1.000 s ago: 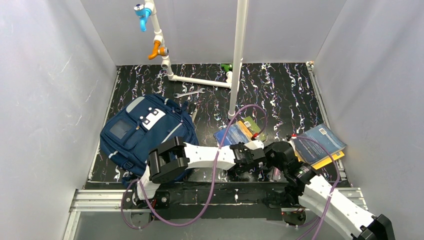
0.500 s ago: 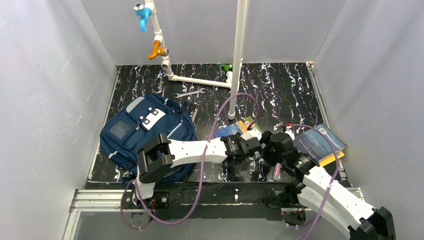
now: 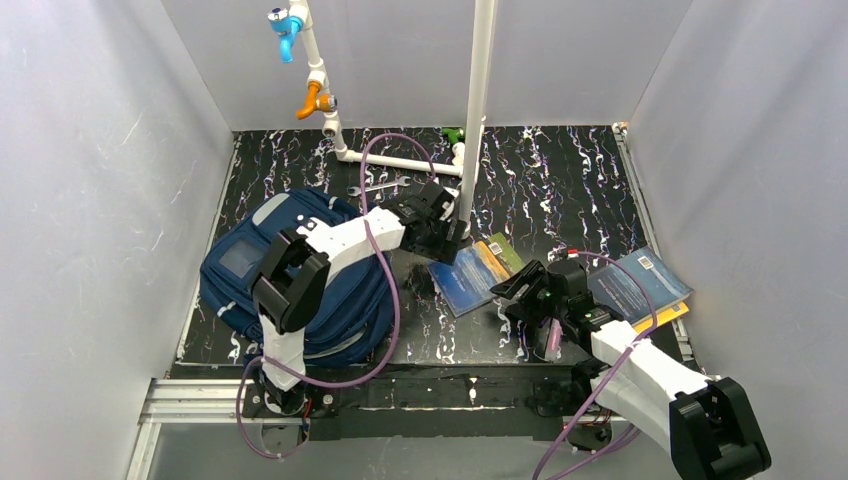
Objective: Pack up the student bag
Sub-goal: Pick up the book from the center of the board.
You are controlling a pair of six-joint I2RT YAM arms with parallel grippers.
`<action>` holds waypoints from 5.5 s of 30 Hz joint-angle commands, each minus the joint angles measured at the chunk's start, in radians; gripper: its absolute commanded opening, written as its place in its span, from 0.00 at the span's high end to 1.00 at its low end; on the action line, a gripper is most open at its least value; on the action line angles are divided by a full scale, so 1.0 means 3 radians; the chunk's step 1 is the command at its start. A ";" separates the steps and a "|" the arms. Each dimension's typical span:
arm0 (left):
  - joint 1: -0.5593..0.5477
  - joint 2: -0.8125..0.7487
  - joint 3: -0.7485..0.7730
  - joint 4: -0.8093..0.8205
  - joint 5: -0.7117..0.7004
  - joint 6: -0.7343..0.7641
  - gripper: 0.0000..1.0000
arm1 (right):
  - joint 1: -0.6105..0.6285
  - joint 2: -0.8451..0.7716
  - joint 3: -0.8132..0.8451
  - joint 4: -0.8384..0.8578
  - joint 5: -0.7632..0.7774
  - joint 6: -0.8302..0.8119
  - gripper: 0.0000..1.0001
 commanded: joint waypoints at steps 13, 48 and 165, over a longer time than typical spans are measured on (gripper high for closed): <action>0.0137 0.0506 -0.0119 0.0646 0.0932 -0.0367 0.34 | -0.0025 0.0374 -0.0156 0.0761 -0.0096 0.0085 0.26; -0.0217 0.0033 -0.0797 0.1097 0.1216 -0.0959 0.46 | -0.0025 0.0161 -0.0182 0.1366 -0.0154 0.0720 0.57; -0.1063 -0.3083 -0.1297 -0.0598 0.0148 0.1909 1.00 | 0.0113 0.1396 0.0859 0.1424 -0.2727 0.0421 0.78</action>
